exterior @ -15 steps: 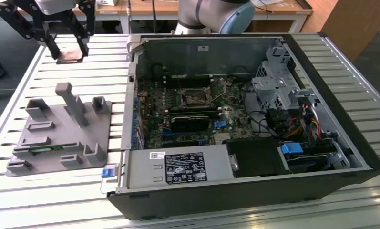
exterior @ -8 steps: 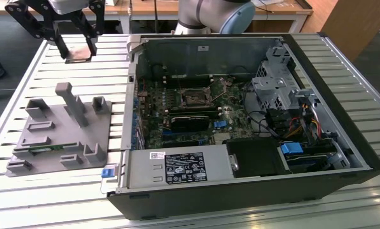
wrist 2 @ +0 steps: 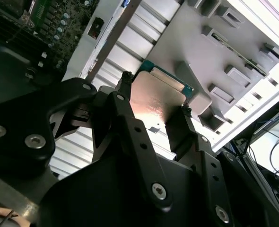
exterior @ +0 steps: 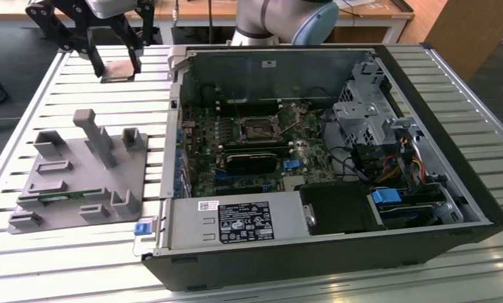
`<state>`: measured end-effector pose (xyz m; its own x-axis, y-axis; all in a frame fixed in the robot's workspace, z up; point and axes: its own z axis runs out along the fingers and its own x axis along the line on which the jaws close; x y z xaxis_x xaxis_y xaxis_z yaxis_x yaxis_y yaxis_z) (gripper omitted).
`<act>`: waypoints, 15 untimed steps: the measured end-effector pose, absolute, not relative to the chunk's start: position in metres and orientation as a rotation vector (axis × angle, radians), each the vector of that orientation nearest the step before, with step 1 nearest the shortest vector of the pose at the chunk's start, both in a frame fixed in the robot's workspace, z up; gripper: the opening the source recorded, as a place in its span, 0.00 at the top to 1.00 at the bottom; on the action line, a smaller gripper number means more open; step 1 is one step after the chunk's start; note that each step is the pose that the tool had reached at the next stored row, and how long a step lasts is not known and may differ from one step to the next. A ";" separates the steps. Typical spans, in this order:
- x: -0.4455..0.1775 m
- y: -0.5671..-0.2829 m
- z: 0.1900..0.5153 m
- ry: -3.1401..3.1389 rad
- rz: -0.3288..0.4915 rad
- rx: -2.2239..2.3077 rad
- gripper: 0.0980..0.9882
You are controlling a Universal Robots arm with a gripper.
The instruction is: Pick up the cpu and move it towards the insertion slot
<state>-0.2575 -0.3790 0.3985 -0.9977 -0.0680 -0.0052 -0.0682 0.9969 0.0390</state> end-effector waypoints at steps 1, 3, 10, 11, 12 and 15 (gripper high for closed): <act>-0.255 -0.379 0.399 3.135 0.061 -0.107 0.50; -0.251 -0.378 0.399 3.135 0.061 -0.107 0.50; -0.241 -0.377 0.398 3.135 0.061 -0.107 0.50; -0.240 -0.377 0.398 3.135 0.061 -0.107 0.50; -0.239 -0.377 0.398 3.135 0.061 -0.107 0.50; -0.235 -0.377 0.398 3.135 0.061 -0.107 0.50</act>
